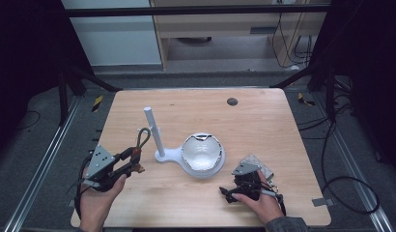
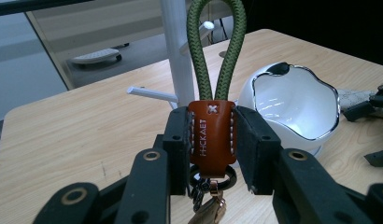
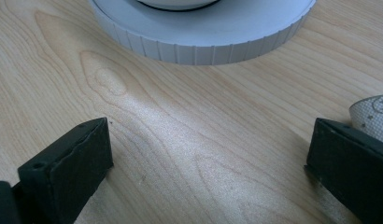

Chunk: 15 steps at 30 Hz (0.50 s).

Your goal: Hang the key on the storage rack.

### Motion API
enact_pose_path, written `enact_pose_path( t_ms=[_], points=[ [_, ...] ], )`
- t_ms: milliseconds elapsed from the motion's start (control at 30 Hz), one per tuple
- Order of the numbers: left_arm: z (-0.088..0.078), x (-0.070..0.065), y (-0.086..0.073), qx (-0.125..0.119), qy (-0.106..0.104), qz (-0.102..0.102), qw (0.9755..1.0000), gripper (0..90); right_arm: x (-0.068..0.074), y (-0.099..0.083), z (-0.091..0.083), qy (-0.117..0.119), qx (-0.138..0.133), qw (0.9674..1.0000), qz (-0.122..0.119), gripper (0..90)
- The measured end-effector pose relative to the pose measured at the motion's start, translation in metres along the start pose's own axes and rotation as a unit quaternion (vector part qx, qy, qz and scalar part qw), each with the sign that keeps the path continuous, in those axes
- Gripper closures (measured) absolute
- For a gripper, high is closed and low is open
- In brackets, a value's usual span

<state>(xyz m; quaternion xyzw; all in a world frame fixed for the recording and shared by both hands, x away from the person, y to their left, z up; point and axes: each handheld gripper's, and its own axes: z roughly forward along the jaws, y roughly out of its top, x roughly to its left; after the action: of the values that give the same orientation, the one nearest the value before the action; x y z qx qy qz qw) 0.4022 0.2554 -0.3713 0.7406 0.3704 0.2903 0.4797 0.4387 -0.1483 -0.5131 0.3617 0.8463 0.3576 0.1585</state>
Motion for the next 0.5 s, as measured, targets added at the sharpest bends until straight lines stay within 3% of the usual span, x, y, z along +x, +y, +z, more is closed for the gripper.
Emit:
enact_pose_path(
  t_ms=[500],
  points=[
    [0.03,0.006,-0.006,0.022,0.004,-0.019,0.9996,66.0,0.0,0.0,0.0,0.0,0.0,1.0,0.0,0.3]
  ],
)
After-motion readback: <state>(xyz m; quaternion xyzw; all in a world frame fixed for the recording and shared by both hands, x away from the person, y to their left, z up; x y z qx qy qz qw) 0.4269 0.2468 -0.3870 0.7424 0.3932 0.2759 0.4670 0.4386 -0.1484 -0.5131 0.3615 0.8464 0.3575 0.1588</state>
